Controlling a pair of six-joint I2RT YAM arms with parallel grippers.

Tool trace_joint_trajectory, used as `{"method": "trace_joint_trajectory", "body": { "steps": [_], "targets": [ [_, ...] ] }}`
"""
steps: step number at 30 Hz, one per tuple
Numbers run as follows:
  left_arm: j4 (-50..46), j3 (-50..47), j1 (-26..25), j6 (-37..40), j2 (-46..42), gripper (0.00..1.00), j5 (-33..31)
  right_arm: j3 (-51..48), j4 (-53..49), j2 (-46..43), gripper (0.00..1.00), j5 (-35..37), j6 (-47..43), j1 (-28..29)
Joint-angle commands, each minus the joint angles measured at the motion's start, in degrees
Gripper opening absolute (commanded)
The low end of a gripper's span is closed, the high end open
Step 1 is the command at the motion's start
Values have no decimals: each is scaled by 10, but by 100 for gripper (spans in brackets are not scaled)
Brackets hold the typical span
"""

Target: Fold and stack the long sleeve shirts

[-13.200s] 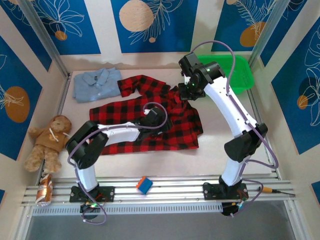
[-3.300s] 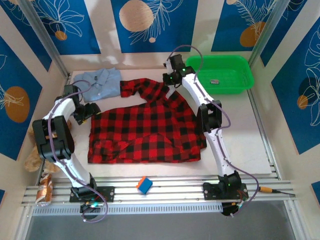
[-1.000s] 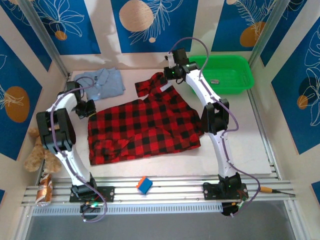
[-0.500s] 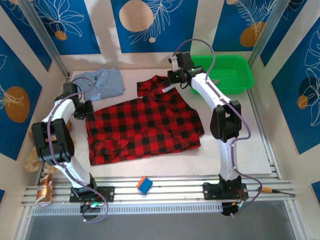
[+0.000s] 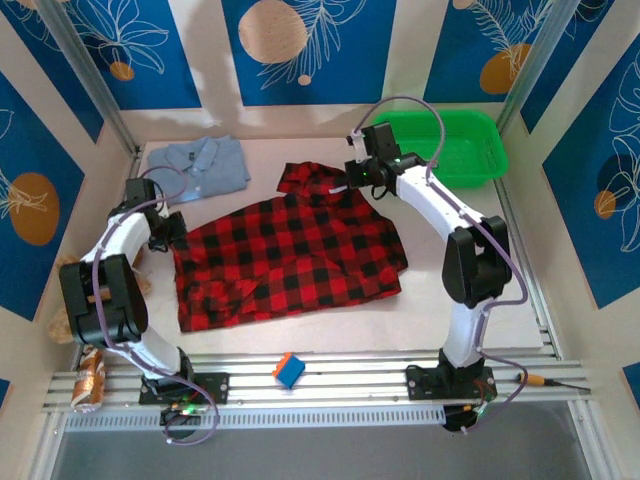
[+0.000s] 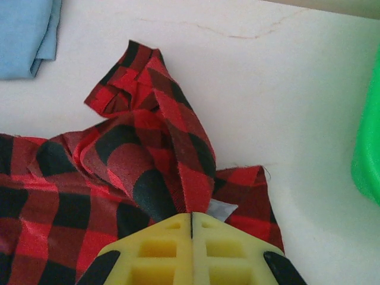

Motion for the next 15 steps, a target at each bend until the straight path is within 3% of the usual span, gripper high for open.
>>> {"method": "trace_joint_trajectory", "body": {
  "steps": [1, 15],
  "targets": [
    [4, -30, 0, 4, -30, 0, -32, -45, 23, -50, 0, 13, 14, 6],
    [7, -106, -24, -50, -109, 0, -103, -258, 50, -173, 0, 23, 80, 9]
  ]
}}
